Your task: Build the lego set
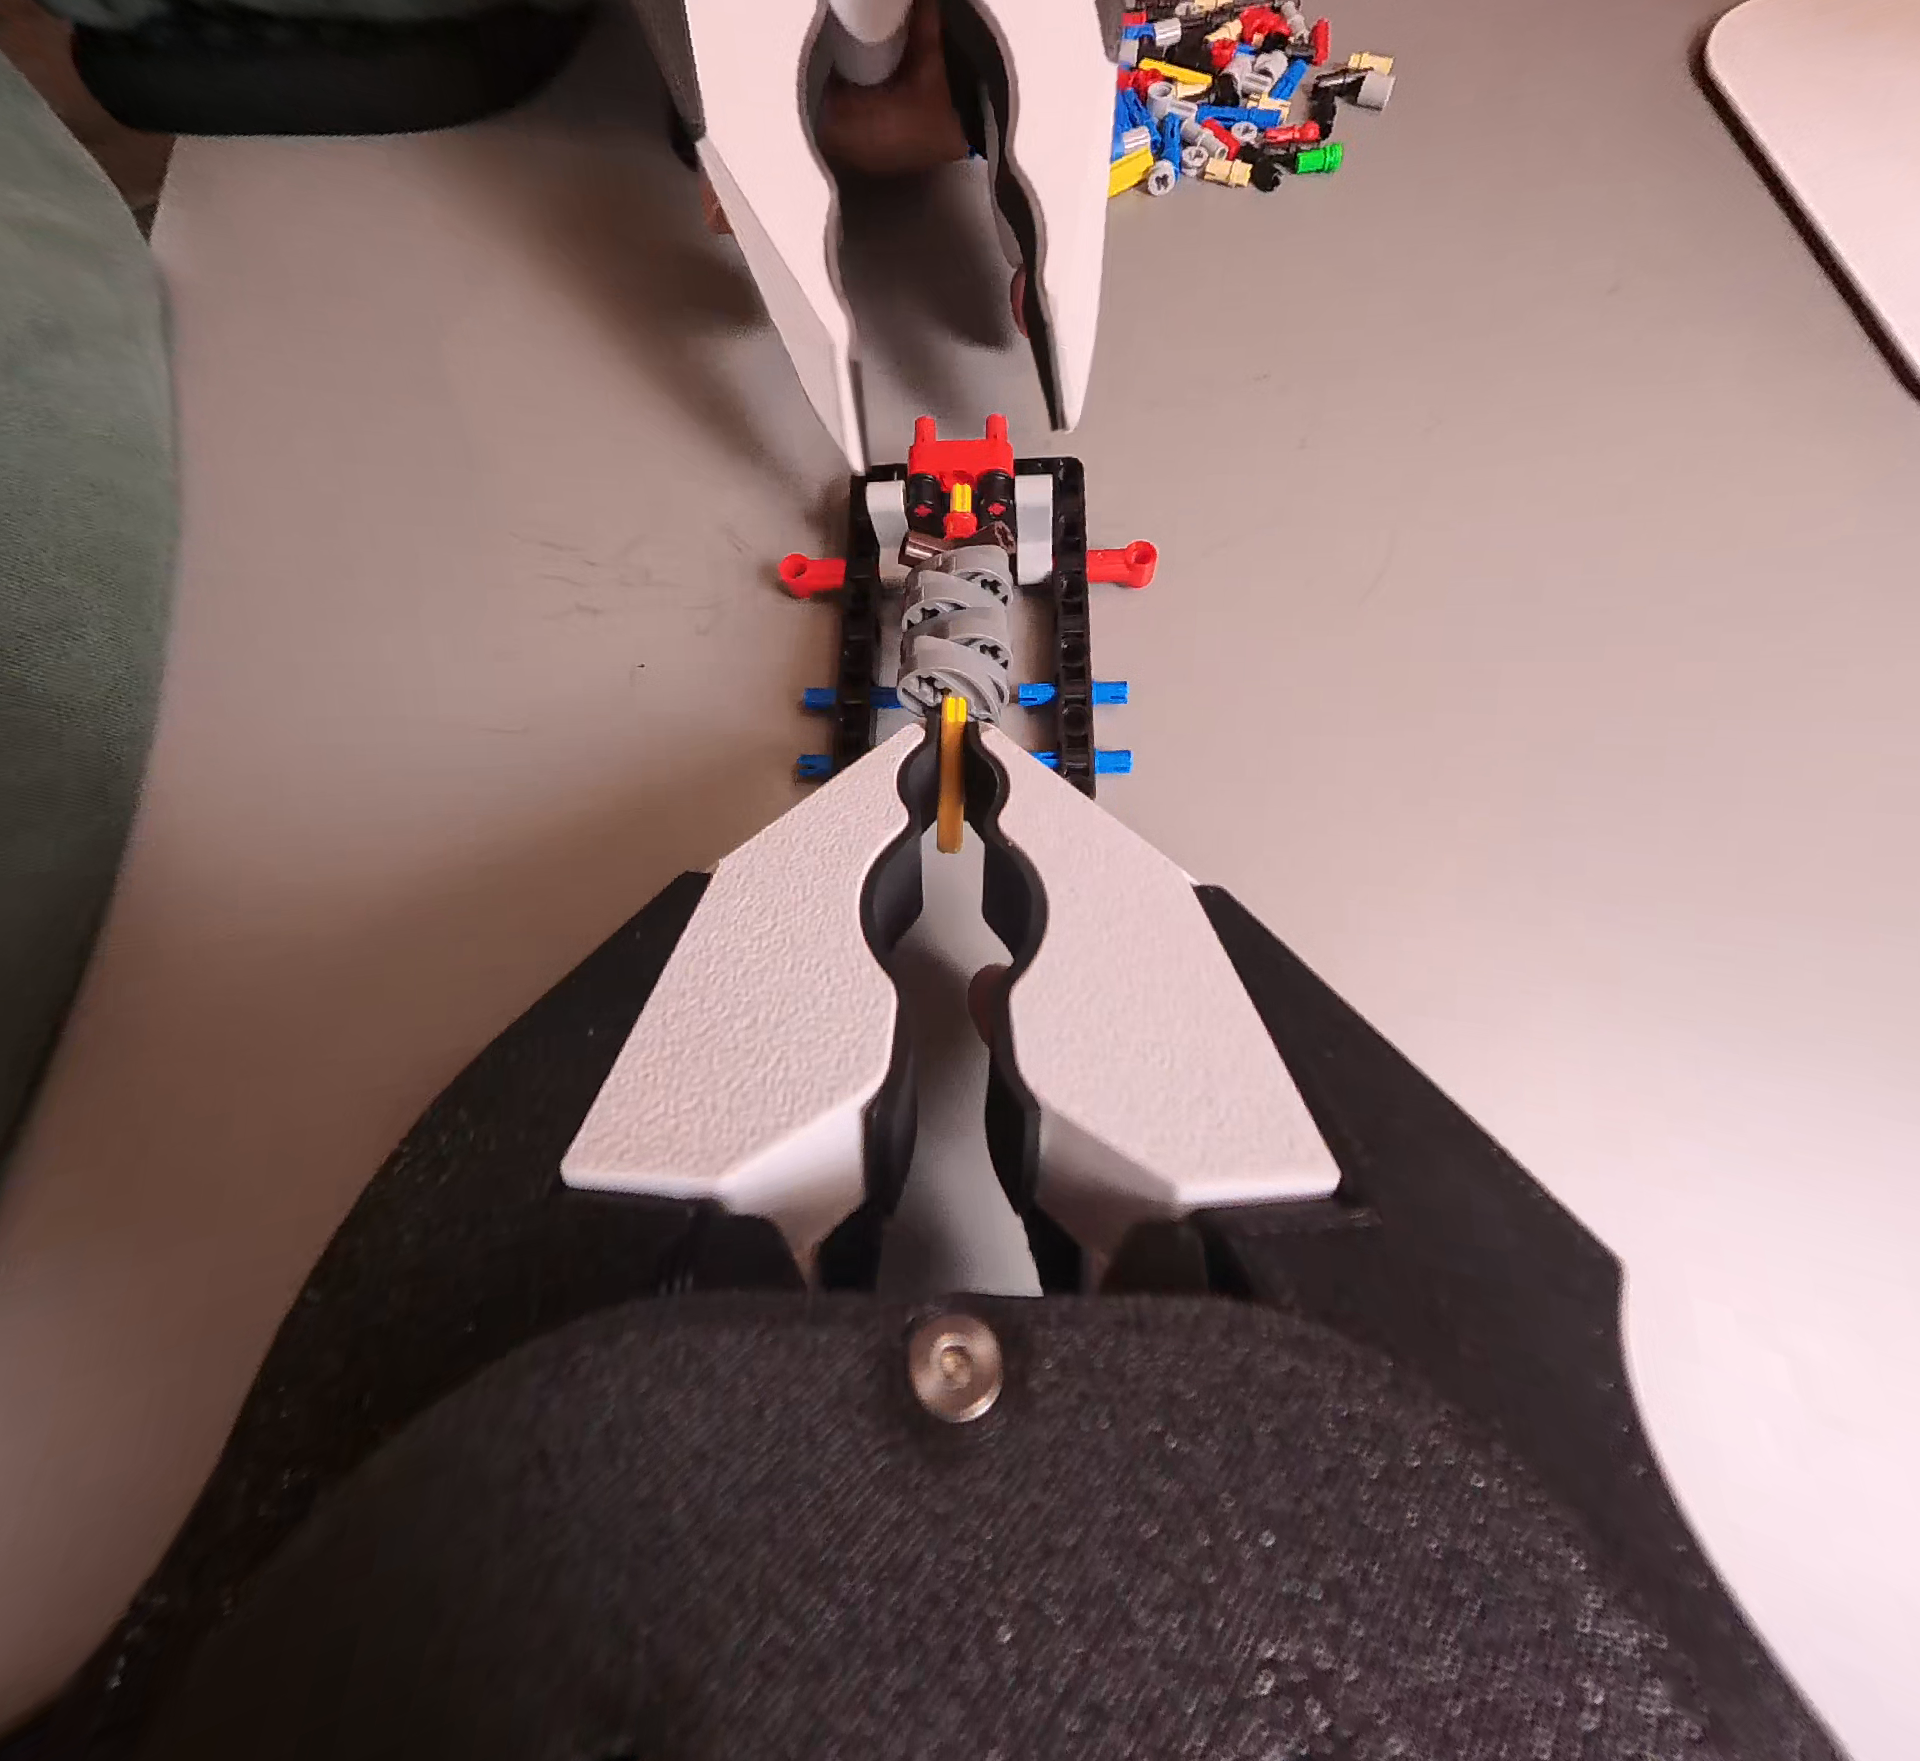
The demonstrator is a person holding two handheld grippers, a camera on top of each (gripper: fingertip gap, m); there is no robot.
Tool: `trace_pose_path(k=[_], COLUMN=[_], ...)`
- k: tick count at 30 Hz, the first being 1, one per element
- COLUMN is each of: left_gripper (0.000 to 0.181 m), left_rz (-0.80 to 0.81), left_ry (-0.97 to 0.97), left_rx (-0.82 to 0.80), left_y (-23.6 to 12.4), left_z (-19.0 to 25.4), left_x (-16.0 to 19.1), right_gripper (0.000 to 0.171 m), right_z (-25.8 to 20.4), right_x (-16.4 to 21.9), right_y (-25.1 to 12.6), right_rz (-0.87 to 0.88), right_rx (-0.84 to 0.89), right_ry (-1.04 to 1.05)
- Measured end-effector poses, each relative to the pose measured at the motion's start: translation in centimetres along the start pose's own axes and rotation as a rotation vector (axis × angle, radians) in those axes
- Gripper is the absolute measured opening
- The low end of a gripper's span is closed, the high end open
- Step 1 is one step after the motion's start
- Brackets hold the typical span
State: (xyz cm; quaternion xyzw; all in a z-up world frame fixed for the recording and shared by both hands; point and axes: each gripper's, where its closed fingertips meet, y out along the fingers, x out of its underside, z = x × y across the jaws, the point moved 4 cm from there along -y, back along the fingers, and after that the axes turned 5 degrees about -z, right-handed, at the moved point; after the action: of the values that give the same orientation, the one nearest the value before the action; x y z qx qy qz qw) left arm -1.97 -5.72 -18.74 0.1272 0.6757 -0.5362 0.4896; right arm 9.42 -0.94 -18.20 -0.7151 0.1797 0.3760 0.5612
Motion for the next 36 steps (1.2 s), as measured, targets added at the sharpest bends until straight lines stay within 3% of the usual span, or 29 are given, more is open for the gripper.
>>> trace_pose_path(k=[7, 36], left_gripper=[0.023, 0.023], left_rz=[-0.044, -0.047], left_ry=[0.038, 0.040], left_rx=[-0.025, -0.032], left_y=[0.35, 0.18], left_z=[0.44, 0.68], left_x=[0.35, 0.56], right_gripper=[0.002, 0.002], right_z=[-0.06, 0.07], right_x=[-0.08, -0.14], right_y=[0.46, 0.77], right_rz=[0.002, 0.078], right_rx=[-0.007, -0.050], right_ry=[0.001, -0.026])
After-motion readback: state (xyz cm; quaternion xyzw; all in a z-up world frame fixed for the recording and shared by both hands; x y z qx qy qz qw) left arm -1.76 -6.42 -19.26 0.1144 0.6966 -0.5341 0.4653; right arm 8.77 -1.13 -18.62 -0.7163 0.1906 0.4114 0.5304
